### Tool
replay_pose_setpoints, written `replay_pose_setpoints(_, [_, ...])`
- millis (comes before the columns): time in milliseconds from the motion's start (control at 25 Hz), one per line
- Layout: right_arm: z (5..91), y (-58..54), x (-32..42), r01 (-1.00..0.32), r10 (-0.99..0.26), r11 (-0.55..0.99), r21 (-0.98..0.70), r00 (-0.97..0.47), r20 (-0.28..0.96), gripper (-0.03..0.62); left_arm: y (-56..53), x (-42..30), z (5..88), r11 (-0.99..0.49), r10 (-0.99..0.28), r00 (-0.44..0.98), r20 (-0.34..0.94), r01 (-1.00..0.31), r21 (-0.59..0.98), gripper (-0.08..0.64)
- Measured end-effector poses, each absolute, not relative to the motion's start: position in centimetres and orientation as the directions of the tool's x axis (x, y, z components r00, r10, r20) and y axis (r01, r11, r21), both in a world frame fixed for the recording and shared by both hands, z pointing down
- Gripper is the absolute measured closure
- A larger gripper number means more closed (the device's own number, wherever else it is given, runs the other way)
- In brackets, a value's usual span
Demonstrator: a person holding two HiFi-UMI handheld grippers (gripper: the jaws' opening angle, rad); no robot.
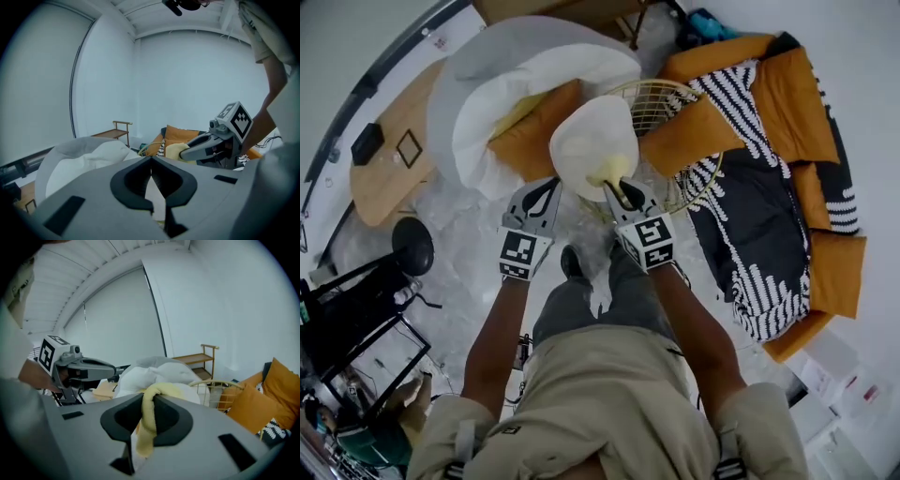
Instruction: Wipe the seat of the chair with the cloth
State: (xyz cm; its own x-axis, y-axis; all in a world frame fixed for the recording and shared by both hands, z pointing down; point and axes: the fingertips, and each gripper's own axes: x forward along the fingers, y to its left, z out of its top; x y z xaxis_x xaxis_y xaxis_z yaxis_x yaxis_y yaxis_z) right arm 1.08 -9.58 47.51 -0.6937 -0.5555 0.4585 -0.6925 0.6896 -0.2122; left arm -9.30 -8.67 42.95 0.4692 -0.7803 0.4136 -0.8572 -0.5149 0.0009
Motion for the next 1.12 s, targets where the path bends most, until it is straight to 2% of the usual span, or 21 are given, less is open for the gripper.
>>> replay_pose_setpoints(560, [23.5,-5.4,2.7,-0.708,-0.68,0.704,-0.048,-0.692,0.241,0.532,-4.6,-10.5,25.3,-0.586,-0.793,0.554,0.252,-0.807,-0.072,0.545])
replay_pose_setpoints(1000, [12.9,-0.8,4.3,-0.727,-0.719,0.687,0.005,-0.678,0.154,0.532,-0.4,-10.5,15.2,-0.63,-0.775,0.618,0.13,-0.771,-0.094,0.545])
replay_pose_setpoints(1120, [11.3,0.2,4.6,-0.736,-0.736,0.674,0.064,-0.663,0.133,0.534,0.5,-10.4,13.9,-0.638,-0.77,0.63,0.102,-0.762,-0.11,0.545])
